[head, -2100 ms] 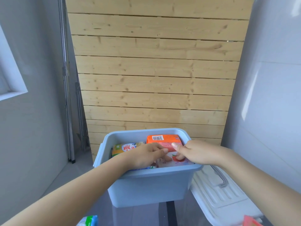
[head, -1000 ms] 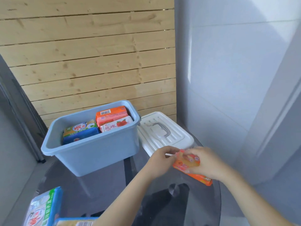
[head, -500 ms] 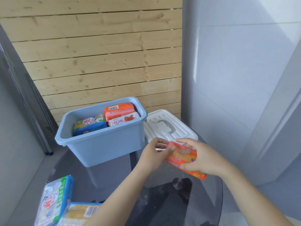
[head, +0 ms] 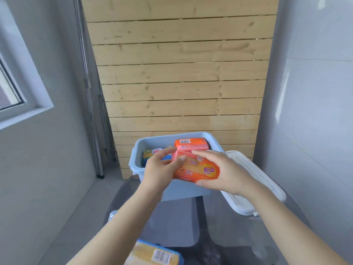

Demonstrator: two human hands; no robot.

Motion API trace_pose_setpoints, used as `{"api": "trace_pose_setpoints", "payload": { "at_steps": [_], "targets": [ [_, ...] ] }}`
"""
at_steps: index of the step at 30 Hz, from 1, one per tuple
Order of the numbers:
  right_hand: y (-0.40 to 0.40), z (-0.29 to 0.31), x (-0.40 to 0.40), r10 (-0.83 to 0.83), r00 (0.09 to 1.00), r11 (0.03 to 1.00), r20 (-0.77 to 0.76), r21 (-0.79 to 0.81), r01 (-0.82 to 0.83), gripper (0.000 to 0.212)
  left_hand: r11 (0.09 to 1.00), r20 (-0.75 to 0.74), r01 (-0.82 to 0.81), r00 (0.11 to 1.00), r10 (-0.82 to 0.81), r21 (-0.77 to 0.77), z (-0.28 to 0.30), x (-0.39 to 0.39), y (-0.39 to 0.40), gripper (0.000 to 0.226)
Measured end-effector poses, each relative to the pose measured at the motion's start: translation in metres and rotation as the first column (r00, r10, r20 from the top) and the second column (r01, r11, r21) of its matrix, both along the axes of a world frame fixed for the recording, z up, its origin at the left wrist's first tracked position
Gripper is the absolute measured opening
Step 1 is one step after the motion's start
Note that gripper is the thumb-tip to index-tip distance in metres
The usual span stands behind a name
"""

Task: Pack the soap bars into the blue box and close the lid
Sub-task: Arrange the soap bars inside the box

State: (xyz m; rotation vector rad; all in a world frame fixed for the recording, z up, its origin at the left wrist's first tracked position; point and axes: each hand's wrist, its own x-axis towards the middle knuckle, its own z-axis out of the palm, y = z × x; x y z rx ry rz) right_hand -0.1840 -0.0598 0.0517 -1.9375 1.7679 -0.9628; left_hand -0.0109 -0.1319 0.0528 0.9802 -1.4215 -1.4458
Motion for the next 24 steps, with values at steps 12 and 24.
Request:
{"api": "trace_pose_setpoints", "payload": {
  "at_steps": [12, 24],
  "targets": [
    [-0.150, 0.014, 0.020, 0.071, 0.989, 0.997, -0.129, 0.016, -0.070, 0.078, 0.891, 0.283, -0.215, 0.896, 0.343, -0.401, 0.004, 0.027, -0.109, 0.028],
    [-0.204, -0.023, 0.035, 0.101, 0.964, 0.988, -0.245, 0.139, -0.068, 0.064, 0.879, 0.632, -0.045, 0.678, 0.375, -0.474, -0.023, 0.031, -0.162, 0.027]
  ]
}}
